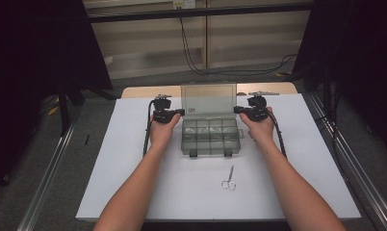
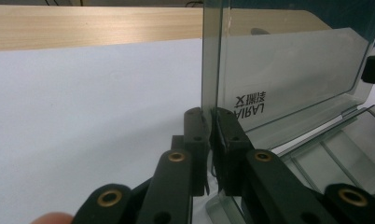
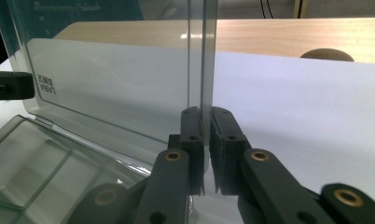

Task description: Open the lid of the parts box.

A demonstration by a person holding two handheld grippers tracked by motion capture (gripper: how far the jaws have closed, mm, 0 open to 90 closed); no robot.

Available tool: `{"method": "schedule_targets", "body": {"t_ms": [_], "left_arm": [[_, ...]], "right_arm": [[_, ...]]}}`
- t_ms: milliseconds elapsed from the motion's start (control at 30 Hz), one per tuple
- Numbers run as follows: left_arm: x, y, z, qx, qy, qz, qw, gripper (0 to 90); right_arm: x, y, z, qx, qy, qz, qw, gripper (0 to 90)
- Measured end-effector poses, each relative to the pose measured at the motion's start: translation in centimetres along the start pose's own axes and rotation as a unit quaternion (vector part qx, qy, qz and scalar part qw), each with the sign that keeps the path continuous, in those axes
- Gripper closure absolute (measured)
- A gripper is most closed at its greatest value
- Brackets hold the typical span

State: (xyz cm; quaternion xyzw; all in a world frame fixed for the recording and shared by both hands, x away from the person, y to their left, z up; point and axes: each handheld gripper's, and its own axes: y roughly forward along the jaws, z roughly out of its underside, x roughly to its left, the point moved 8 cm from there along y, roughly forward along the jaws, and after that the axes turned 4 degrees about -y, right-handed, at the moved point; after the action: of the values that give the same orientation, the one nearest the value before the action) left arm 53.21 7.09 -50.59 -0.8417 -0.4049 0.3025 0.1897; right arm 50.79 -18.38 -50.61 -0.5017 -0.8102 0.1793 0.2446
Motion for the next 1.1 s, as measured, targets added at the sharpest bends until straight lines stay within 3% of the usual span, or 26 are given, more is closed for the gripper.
{"method": "schedule_targets", "body": {"t_ms": [67,167,533,633,1000,1100], "left_arm": [[0.1,0.0,0.0,0.0,0.0,-0.001,1.0,84.3],[0.2,0.2,0.2,0.003,-0.019,0.005,0.9998,84.0],[0.3,0.5,0.4,0.005,-0.026,0.012,0.9996,79.9],[0.4,0.7,0.5,0.01,-0.019,0.008,0.9997,78.1],[0.4,0.9,0.8,0.017,-0.028,0.008,0.9994,77.2],[0.4,1.2,1.1,0.024,-0.02,0.01,0.9995,71.1]], "right_arm": [[0.0,0.2,0.1,-0.001,0.009,0.0,1.0,84.4],[-0.1,0.4,0.2,-0.002,0.017,-0.004,0.9998,84.4],[-0.4,0.8,0.5,-0.002,0.044,-0.017,0.9989,83.3],[-0.4,0.9,0.7,0.004,0.046,-0.022,0.9987,81.5],[-0.5,1.2,1.1,0.007,0.072,-0.035,0.9968,79.5],[-0.6,1.3,1.3,0.014,0.075,-0.031,0.9966,78.0]]}}
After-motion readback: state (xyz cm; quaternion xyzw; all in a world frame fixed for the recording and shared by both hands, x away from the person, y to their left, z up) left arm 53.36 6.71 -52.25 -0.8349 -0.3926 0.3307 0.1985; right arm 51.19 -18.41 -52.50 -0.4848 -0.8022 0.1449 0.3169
